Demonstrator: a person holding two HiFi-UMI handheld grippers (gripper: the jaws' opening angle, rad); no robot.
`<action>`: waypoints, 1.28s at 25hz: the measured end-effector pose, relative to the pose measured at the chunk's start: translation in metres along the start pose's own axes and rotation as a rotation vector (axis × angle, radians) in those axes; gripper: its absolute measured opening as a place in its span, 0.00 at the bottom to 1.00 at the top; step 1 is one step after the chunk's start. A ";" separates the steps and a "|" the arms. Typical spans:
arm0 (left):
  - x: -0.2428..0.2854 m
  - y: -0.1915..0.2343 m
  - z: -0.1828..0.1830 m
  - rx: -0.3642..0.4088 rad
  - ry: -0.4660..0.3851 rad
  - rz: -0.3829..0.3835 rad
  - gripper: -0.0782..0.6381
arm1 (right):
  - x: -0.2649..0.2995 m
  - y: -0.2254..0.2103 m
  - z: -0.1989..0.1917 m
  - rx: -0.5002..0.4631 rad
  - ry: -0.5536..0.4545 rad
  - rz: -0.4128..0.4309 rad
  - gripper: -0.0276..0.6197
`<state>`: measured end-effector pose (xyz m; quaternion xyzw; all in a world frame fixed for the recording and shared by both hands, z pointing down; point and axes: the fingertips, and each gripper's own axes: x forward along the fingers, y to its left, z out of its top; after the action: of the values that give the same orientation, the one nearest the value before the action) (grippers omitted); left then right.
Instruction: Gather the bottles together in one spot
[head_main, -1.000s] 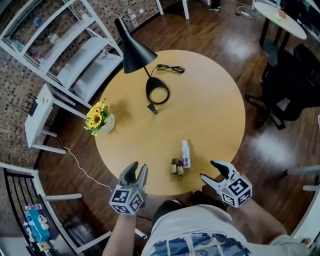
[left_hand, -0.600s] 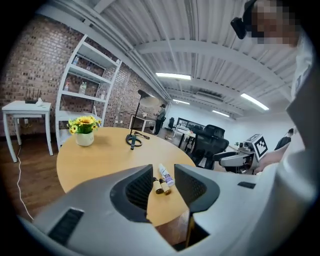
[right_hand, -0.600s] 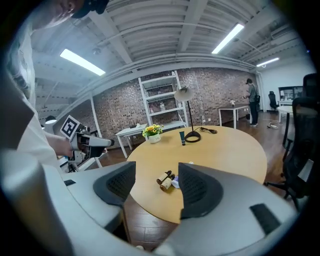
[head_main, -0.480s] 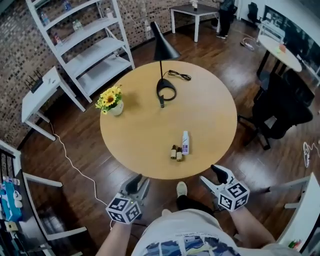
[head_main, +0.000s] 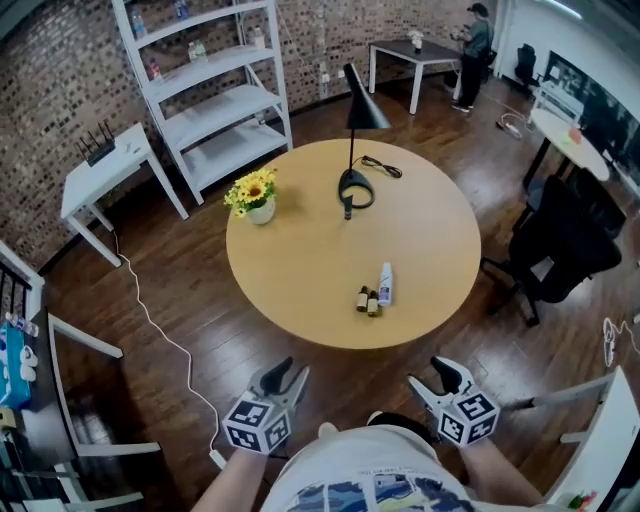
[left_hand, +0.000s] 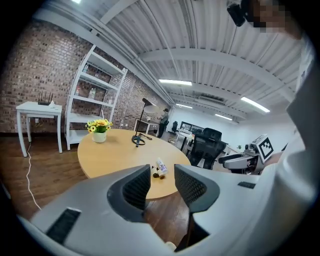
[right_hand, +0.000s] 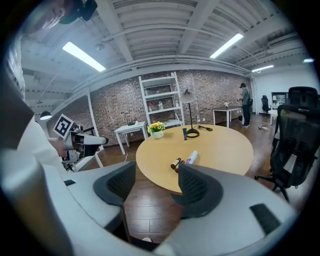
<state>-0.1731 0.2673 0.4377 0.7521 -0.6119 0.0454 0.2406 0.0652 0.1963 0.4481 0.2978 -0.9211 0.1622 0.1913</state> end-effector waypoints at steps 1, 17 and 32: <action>-0.001 -0.001 0.000 -0.002 0.003 0.009 0.30 | 0.001 0.000 0.001 -0.003 -0.007 0.006 0.50; 0.027 -0.048 -0.003 -0.073 0.067 0.052 0.30 | -0.019 -0.034 -0.005 -0.025 0.014 0.036 0.50; 0.014 -0.010 -0.036 0.000 0.122 -0.001 0.30 | 0.024 -0.016 -0.032 0.004 0.097 -0.040 0.50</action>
<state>-0.1521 0.2713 0.4713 0.7483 -0.5957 0.0912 0.2774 0.0648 0.1850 0.4897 0.3085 -0.9042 0.1746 0.2383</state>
